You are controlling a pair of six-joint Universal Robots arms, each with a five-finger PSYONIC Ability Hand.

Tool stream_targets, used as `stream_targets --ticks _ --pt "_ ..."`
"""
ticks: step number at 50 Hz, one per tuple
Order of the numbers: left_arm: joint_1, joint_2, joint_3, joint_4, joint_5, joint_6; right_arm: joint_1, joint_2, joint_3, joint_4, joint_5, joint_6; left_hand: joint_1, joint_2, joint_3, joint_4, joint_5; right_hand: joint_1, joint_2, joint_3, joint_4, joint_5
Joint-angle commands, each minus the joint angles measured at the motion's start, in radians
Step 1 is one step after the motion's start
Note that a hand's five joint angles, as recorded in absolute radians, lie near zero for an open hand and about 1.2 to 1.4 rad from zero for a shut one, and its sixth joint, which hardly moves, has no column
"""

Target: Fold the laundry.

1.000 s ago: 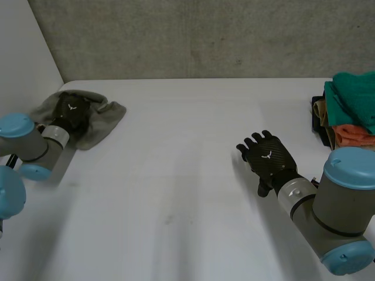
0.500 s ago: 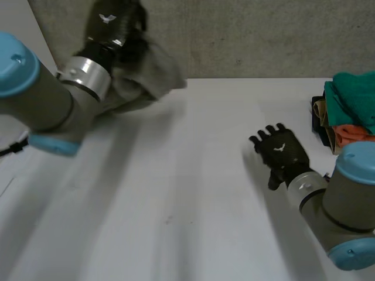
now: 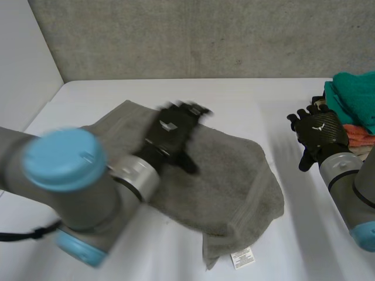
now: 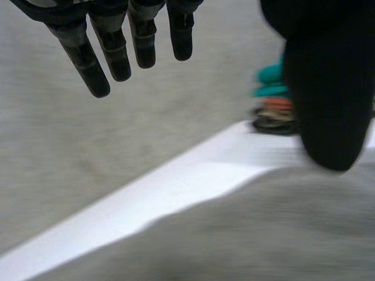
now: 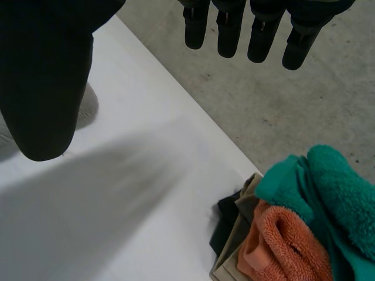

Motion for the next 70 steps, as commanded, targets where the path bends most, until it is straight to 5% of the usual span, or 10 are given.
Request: stream_targets --ticks 1,10,18,23,29,41,57,60,62,70 --pt "0.277 0.123 -0.066 0.005 -0.004 0.126 0.11 -0.076 -0.039 0.299 -0.014 0.006 0.003 -0.013 -0.015 -0.005 0.005 -0.056 -0.039 -0.039 -0.044 -0.049" --pt "0.567 0.008 -0.067 -0.021 0.21 0.374 0.282 -0.067 -0.064 0.534 -0.031 0.222 0.012 -0.004 -0.006 0.004 0.014 -0.056 -0.039 -0.039 -0.044 -0.049" --pt "0.672 -0.216 0.037 -0.059 0.256 0.571 0.366 0.053 -0.036 0.458 -0.077 0.305 0.012 -0.004 -0.006 0.004 0.014 -0.056 -0.039 -0.039 -0.044 -0.049" --pt "0.687 -0.327 0.124 -0.111 0.256 0.646 0.384 0.097 -0.024 0.376 -0.072 0.304 0.017 0.002 0.0 0.01 0.019 0.082 0.1 0.099 0.095 0.089" --pt "0.687 -0.408 0.21 -0.122 0.264 0.66 0.384 0.116 -0.002 0.261 -0.071 0.301 0.172 0.157 0.155 0.165 0.175 1.164 1.181 1.181 1.176 1.171" --pt "0.655 -0.476 0.296 -0.052 0.359 0.58 0.374 0.015 0.047 0.169 -0.057 0.215 0.991 0.975 0.974 0.983 0.993 1.166 1.183 1.182 1.178 1.173" --pt "0.632 -0.477 0.319 -0.032 0.355 0.508 0.357 -0.011 0.049 0.171 -0.058 0.206 0.434 0.419 0.417 0.426 0.436 1.166 1.183 1.182 1.178 1.173" --pt "0.632 -0.479 0.319 -0.032 0.355 0.51 0.357 -0.011 0.044 0.171 -0.058 0.206 0.542 0.527 0.525 0.534 0.544 1.166 1.183 1.182 1.178 1.173" --pt "0.632 -0.479 0.318 -0.035 0.355 0.508 0.355 -0.016 0.038 0.174 -0.058 0.204 1.102 1.087 1.085 1.095 1.104 1.166 1.183 1.182 1.178 1.173" --pt "0.632 -0.25 0.206 -0.08 0.345 0.461 0.274 -0.168 -0.001 0.284 -0.061 0.086 1.156 1.14 1.139 1.148 1.158 1.166 1.183 1.182 1.178 1.173"
